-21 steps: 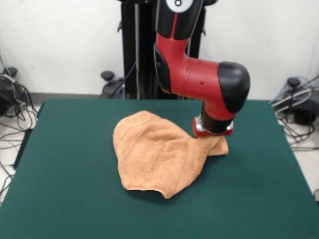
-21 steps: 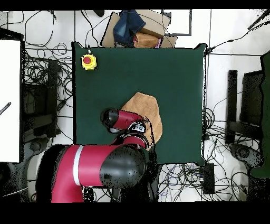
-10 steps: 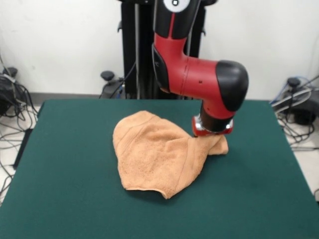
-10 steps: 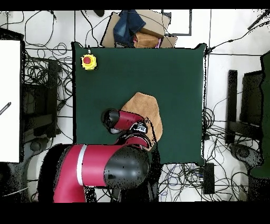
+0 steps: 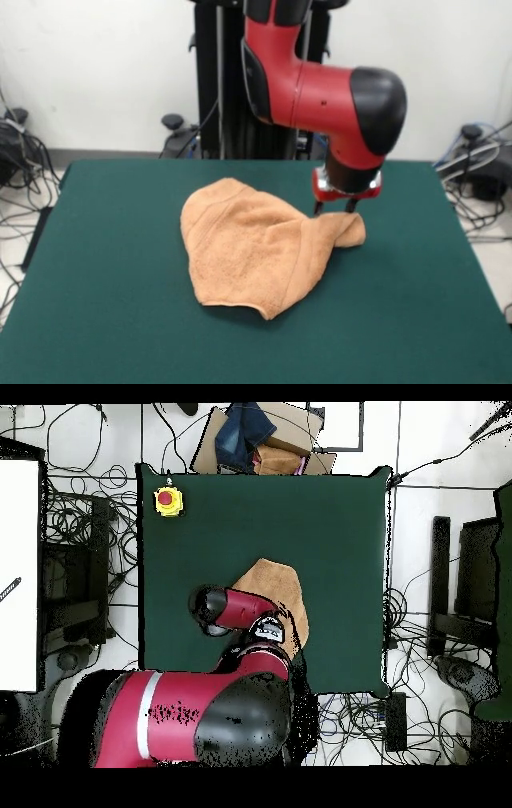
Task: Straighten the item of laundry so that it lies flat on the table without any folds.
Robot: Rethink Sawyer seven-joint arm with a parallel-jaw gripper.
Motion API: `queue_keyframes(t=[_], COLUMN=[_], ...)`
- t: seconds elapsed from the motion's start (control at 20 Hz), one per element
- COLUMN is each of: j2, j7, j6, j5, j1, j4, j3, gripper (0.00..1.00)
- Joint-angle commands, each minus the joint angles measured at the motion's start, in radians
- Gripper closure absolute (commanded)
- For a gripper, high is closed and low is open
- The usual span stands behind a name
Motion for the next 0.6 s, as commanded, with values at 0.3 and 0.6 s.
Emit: queue_keyframes(t=[0.3, 0.6], j2=[-0.130, -0.080], j7=[0.155, 0.141], j6=[0.238, 0.143], j5=[-0.003, -0.022], j1=[0.004, -0.009], j4=[-0.016, 0.000], j3=[0.060, 0.069], gripper=[0.00, 0.00])
